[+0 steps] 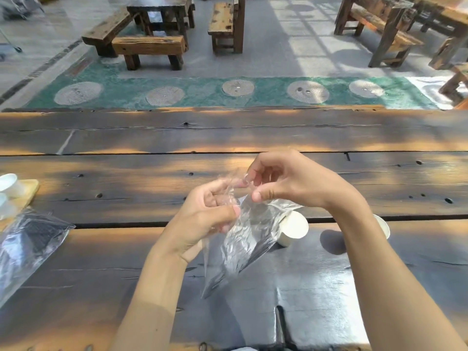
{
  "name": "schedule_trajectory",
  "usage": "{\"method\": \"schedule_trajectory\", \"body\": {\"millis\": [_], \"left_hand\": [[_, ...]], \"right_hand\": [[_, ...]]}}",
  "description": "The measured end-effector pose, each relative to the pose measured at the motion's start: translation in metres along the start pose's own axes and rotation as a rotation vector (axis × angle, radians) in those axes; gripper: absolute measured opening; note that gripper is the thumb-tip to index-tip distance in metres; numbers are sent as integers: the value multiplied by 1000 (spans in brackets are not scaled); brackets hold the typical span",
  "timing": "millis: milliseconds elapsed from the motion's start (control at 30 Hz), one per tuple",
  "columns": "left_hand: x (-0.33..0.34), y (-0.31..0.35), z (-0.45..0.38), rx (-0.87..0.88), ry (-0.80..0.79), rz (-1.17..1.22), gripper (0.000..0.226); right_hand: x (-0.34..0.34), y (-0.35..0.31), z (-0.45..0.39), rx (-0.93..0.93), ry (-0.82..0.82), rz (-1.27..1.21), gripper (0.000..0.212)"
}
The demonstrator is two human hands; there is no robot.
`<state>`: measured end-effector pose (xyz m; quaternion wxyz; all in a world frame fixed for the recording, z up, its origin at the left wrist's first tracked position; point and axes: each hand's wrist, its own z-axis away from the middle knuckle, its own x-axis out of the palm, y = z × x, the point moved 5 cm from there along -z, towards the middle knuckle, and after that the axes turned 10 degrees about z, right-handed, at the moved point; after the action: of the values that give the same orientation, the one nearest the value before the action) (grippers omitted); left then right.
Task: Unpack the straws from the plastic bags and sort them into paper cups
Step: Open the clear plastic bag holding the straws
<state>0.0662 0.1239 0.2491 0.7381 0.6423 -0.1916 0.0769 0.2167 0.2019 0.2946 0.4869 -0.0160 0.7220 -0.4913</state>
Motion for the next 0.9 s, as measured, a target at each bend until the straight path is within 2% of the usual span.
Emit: {"method": "schedule_trajectory", "body": {"millis": [200, 367, 433, 500, 600, 667, 700, 733, 800, 833, 900], "left_hand": [[-4, -6, 0, -29, -72, -8, 52], [-14, -1, 0, 3, -50, -16, 48], [-17, 3, -2, 28, -44, 108, 50], [-18, 6, -4, 42, -72, 239, 57], [-18, 9, -8, 71, -124, 404, 64], [-19, 11, -10, 68, -187, 512, 67], [-20, 12, -12, 68, -194, 516, 69], [-22, 13, -13, 74, -166, 466, 71], [-30, 20, -15, 99, -17, 223, 73], [-35, 26, -14, 122, 71, 75, 71], [-41, 42, -10, 198, 211, -162, 70]], "right_hand": [[-2, 0, -2, -9, 123, 5, 12], [-26, 11, 5, 26, 252, -120, 21], [-37, 26, 12, 61, 373, -157, 32], [-43, 51, 21, 124, 465, -146, 54], [-31, 87, 29, 246, 398, -319, 103], [-16, 101, 27, 269, 328, -476, 114], [-9, 105, 25, 246, 315, -534, 108], [-5, 106, 24, 202, 332, -582, 91], [-6, 103, 22, 115, 429, -658, 43], [-9, 99, 22, 92, 475, -685, 26], [-17, 89, 22, 57, 532, -711, 17]]}}
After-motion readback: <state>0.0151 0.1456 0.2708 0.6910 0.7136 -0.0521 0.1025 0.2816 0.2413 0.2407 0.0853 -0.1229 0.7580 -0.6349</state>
